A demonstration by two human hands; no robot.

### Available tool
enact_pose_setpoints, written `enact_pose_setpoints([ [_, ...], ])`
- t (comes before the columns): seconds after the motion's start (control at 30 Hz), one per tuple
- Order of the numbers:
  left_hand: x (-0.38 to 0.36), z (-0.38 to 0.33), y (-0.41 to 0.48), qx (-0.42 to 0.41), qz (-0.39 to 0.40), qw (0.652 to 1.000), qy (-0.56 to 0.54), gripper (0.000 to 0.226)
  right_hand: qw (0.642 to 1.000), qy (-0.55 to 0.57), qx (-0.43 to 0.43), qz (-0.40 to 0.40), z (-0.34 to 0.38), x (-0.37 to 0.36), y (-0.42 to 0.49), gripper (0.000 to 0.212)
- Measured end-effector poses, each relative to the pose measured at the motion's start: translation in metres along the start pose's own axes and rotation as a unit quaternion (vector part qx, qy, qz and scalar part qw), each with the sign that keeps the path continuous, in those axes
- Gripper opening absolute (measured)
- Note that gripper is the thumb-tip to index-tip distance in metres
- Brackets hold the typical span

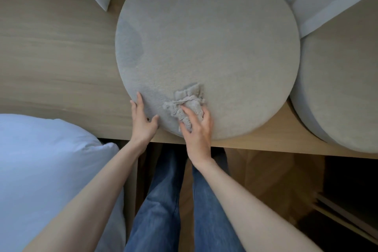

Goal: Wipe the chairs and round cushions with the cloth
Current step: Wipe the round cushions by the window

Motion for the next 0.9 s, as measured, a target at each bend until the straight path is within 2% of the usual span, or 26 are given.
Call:
enact_pose_setpoints([
  [0.1, 0.0, 0.003, -0.002, 0.001, 0.004, 1.0, -0.004, 0.088, 0.987, -0.035, 0.108, 0.11, -0.015, 0.014, 0.001, 0.06],
  [0.17, 0.0, 0.004, -0.003, 0.008, 0.005, 1.0, -0.007, 0.089, 0.982, -0.086, 0.129, 0.11, -0.047, 0.042, 0.01, 0.062],
  [0.2, -0.002, 0.005, -0.003, 0.009, 0.005, 1.0, -0.008, 0.09, 0.988, -0.096, 0.094, 0.079, -0.068, 0.062, 0.014, 0.06],
  [0.27, -0.006, 0.004, -0.004, 0.014, 0.0, 1.0, -0.013, 0.089, 0.996, -0.083, -0.028, -0.035, -0.106, 0.097, 0.013, 0.056],
  [0.33, -0.006, 0.005, -0.003, 0.013, -0.014, 1.0, -0.012, 0.087, 0.981, -0.052, -0.137, -0.126, -0.117, 0.099, 0.003, 0.052],
  [0.43, -0.004, 0.012, -0.001, 0.019, -0.004, 0.999, -0.051, 0.094, 0.972, -0.025, -0.183, -0.145, -0.085, 0.05, -0.014, 0.055],
  [0.53, -0.002, 0.026, -0.003, 0.053, -0.016, 0.992, -0.112, 0.095, 0.986, 0.017, -0.131, -0.099, -0.042, 0.006, -0.033, 0.056],
  [0.6, -0.001, 0.029, -0.008, 0.056, -0.041, 0.986, -0.152, 0.092, 0.997, 0.046, -0.051, -0.035, -0.025, -0.003, -0.038, 0.054],
  [0.7, 0.003, 0.029, -0.019, 0.072, -0.038, 0.97, -0.227, 0.086, 0.995, 0.073, 0.053, 0.031, -0.011, 0.011, -0.033, 0.044],
  [0.8, 0.006, 0.025, -0.029, 0.068, 0.0, 0.962, -0.265, 0.078, 0.987, 0.035, 0.142, 0.073, 0.008, 0.034, -0.011, 0.044],
  [0.9, 0.016, 0.026, -0.032, 0.073, -0.014, 0.956, -0.285, 0.075, 0.975, -0.022, 0.203, 0.083, 0.043, 0.036, 0.037, 0.047],
])
Point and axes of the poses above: each hand's wrist, its own y-axis towards the middle knuckle, its own x-axis out of the back of the hand, z = x × y, the point moved 5 cm from there along y, towards the middle knuckle, and after that the axes turned 10 degrees about -y, right-handed, at the moved point
